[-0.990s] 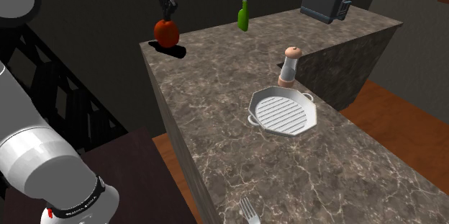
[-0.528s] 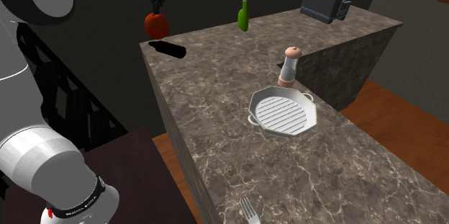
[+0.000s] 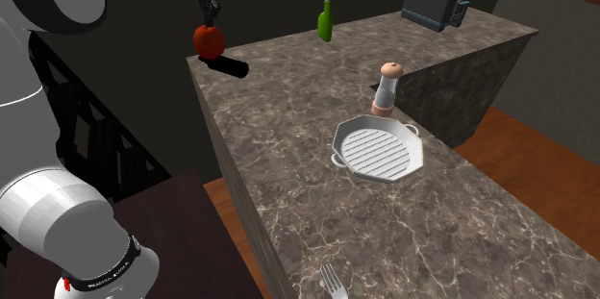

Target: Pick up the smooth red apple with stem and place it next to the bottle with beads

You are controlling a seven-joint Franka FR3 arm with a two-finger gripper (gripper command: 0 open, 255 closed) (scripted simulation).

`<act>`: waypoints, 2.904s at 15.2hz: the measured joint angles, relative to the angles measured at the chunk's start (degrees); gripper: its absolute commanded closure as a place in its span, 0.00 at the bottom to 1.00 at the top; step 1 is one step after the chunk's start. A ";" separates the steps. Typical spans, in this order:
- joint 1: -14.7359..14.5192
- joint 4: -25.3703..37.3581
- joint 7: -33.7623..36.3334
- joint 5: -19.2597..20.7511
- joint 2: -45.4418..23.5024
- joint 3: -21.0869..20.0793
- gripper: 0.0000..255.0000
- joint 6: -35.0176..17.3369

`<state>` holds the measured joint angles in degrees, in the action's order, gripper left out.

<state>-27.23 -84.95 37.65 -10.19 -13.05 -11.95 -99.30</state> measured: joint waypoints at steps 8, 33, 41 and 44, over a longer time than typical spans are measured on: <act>0.03 -6.55 -1.19 -0.33 0.34 0.02 1.00 -6.10; -0.22 -17.12 -3.56 -0.69 -2.63 0.02 0.00 -19.45; 0.15 -15.34 -3.69 -0.64 -2.21 0.20 0.00 -17.24; 0.49 -13.04 -3.46 -0.64 -0.95 0.33 0.00 -13.69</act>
<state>-26.74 -97.99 34.18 -10.82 -14.00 -11.62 -112.99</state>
